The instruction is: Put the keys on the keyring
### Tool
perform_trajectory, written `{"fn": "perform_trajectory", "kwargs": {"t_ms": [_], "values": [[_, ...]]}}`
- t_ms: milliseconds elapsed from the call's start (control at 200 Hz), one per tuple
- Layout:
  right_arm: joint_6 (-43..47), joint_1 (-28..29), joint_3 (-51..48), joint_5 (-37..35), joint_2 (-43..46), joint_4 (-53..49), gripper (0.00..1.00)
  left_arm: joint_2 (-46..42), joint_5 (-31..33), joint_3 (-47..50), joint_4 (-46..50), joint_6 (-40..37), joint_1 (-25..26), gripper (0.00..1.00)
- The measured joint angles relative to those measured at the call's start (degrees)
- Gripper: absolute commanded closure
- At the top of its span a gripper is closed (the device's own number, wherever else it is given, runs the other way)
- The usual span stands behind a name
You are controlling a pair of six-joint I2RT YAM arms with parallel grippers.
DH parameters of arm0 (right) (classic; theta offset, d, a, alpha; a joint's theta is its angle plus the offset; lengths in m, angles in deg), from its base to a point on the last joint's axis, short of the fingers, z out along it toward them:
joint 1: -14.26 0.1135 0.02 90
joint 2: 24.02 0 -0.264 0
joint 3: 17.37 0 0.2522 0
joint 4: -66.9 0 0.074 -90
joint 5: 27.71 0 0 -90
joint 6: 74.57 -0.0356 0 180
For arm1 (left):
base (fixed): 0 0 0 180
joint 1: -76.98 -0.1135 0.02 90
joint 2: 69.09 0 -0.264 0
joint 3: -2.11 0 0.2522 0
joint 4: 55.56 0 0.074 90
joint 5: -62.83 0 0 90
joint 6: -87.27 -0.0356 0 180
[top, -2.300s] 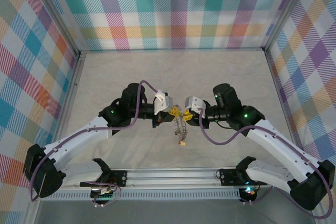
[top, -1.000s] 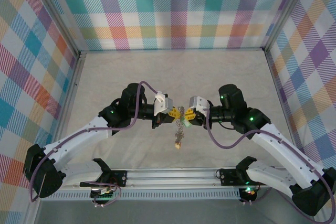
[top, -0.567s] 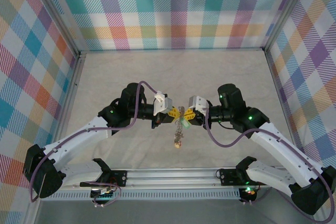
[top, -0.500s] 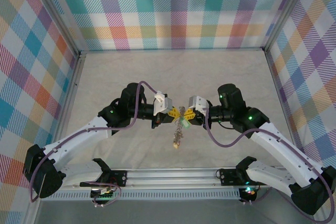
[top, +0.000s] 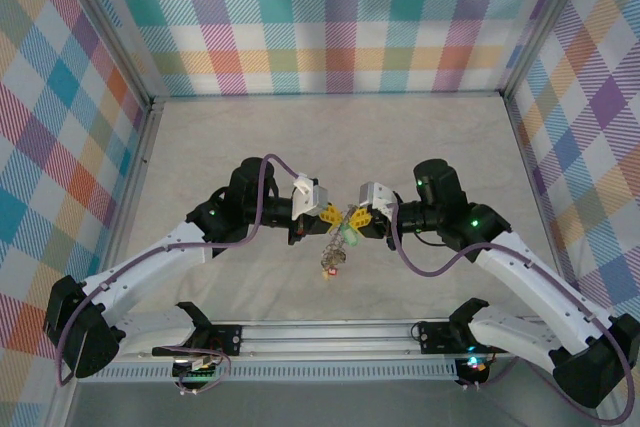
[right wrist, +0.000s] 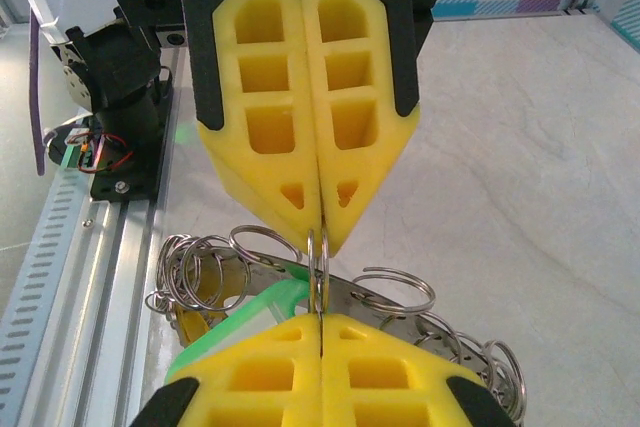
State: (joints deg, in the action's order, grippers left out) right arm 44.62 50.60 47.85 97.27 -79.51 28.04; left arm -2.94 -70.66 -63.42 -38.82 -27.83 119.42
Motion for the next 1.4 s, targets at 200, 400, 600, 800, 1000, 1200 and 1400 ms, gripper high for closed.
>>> {"fn": "perform_trajectory", "kwargs": {"t_ms": [200,400,600,800,1000,1200,1400], "values": [[-0.02,0.00,-0.07,0.02,-0.07,0.20,0.87,0.00,-0.04,0.00,-0.42,0.04,0.02,1.00],[-0.70,0.00,-0.52,0.70,-0.09,2.14,0.88,0.04,-0.44,0.00,-2.36,0.66,0.02,1.00],[-2.08,0.00,-1.22,1.33,-0.20,3.87,0.88,0.81,-0.61,0.00,-4.15,2.12,0.04,1.00],[-3.13,-0.17,-2.10,1.70,-0.28,5.42,0.88,1.31,-0.55,0.42,-5.57,3.23,0.09,1.00],[-3.76,-0.33,-2.95,1.73,-0.15,6.21,0.90,1.73,-0.46,0.81,-6.34,3.67,0.13,1.00],[-4.59,-0.33,-3.37,1.53,0.52,6.34,0.89,1.75,-0.52,0.96,-6.40,3.65,0.28,1.00],[-4.48,-0.33,-3.76,1.46,0.96,6.40,0.99,1.73,-0.46,0.96,-6.03,2.78,0.46,1.00]]}}
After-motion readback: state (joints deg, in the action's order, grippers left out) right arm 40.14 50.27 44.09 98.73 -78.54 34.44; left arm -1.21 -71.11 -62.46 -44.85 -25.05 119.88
